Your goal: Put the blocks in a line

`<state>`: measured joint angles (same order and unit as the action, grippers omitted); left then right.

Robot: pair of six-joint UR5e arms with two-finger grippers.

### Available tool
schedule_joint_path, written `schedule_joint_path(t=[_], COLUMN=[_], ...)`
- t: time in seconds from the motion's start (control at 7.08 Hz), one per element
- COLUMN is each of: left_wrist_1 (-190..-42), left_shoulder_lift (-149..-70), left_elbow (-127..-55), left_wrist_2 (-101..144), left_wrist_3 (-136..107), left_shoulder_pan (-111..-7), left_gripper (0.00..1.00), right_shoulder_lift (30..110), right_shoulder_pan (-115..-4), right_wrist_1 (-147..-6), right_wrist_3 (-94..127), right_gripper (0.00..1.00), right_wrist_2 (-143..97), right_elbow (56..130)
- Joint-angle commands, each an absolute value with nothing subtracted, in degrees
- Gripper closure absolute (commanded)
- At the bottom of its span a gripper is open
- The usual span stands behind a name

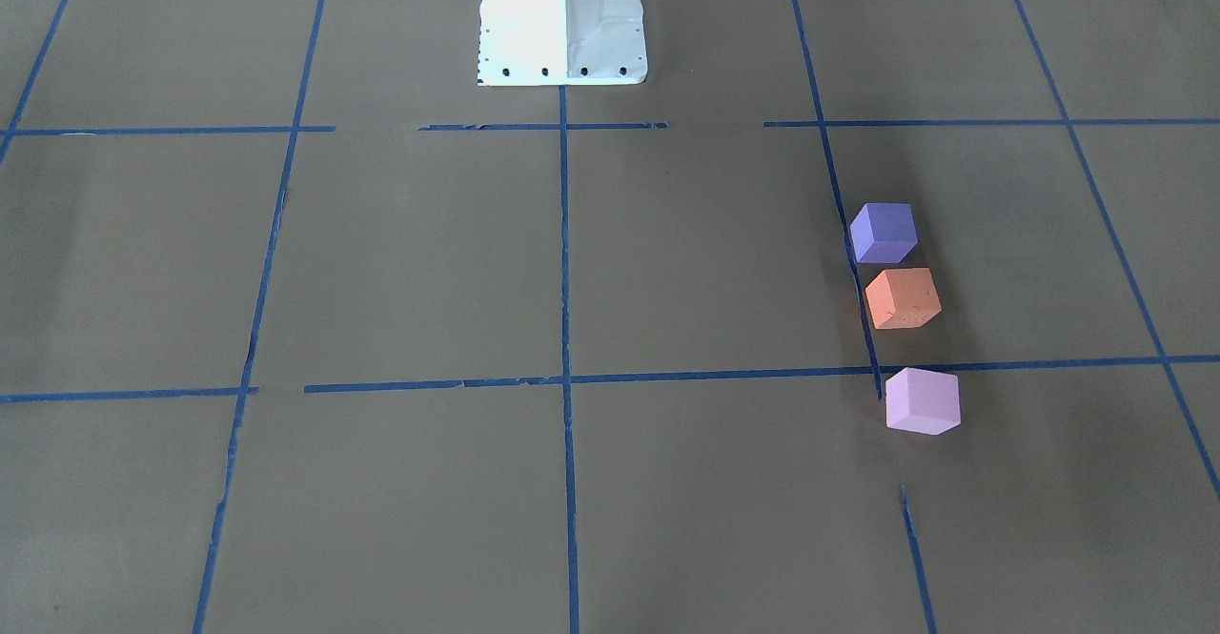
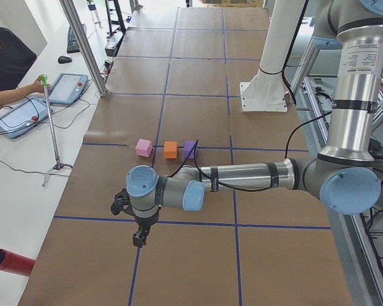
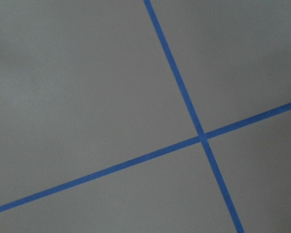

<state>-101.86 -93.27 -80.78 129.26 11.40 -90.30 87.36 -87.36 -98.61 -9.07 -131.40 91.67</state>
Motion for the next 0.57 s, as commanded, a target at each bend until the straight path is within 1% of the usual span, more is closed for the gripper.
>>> schedule_joint_path(t=[0.0,0.42], left_wrist_1=[-101.1,-89.3], left_shoulder_lift=[-93.3,-93.9], left_elbow=[-82.8,-89.1], left_wrist_2=[131.2,131.2], left_wrist_3=[5.3,5.3], left_shoulder_pan=[-90.4,-90.5], left_gripper=[0.0,0.0], right_shoulder_lift=[87.4,87.4], right_shoulder_pan=[-87.4,-87.4], right_wrist_1=[-98.6,-98.6], right_wrist_3=[-9.1,-9.1], right_gripper=[0.0,0.0], right_wrist_2=[-131.4,-131.4], right_elbow=[91.7,91.7])
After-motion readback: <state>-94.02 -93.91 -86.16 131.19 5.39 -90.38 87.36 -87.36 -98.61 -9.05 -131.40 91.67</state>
